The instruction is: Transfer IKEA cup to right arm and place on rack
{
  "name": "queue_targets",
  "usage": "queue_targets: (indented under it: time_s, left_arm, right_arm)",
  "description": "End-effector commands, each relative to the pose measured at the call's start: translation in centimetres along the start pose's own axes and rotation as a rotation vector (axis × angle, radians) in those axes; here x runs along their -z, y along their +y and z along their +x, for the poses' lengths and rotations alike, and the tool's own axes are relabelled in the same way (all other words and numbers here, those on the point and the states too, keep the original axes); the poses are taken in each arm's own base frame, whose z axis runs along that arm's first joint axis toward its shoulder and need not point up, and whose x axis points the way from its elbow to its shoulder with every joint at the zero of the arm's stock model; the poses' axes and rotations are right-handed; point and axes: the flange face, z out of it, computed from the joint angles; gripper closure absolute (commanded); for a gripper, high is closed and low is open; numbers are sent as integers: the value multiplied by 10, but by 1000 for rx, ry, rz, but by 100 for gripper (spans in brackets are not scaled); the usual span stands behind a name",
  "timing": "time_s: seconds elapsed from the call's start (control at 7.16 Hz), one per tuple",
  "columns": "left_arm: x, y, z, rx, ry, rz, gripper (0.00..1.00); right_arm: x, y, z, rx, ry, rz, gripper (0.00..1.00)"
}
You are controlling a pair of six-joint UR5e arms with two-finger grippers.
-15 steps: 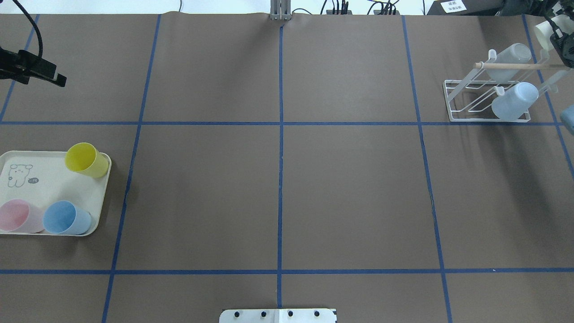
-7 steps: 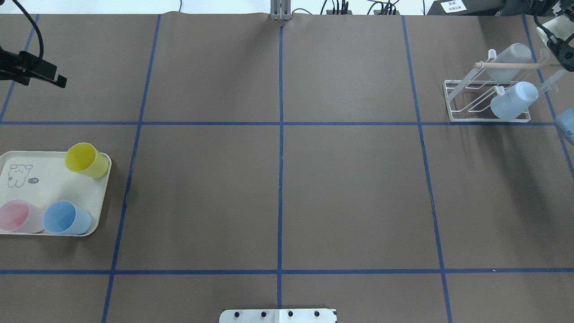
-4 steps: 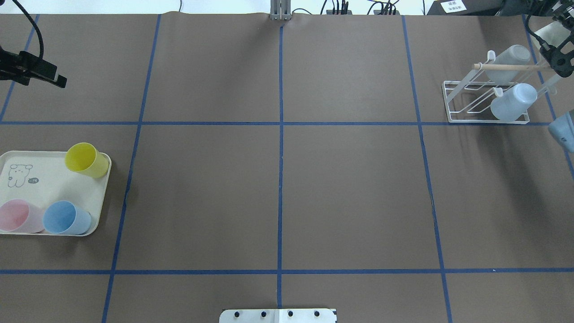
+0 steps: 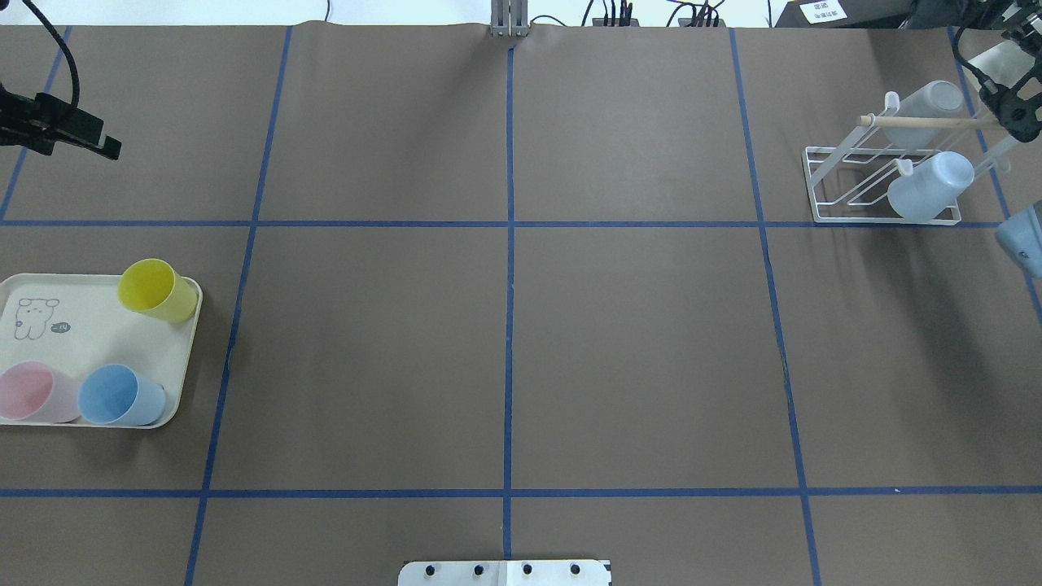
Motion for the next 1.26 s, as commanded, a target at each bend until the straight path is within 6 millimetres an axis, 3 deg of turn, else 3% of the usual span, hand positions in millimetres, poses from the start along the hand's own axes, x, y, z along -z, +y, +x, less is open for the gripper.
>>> queue_targets:
  time_s: [0.0,0.7,1.12]
  left_arm:
    - [0,0,0,1,0,-1,0]
    - [-1,-1,0,1,0,-1,0]
    - [-1,-1,0,1,0,-1,0]
  right_arm:
    - [3,0,-5,33,1,-2,45]
    - [10,5,-19,96,-10,-65,45]
    - [7,-17,-11,124,-8,-97,45]
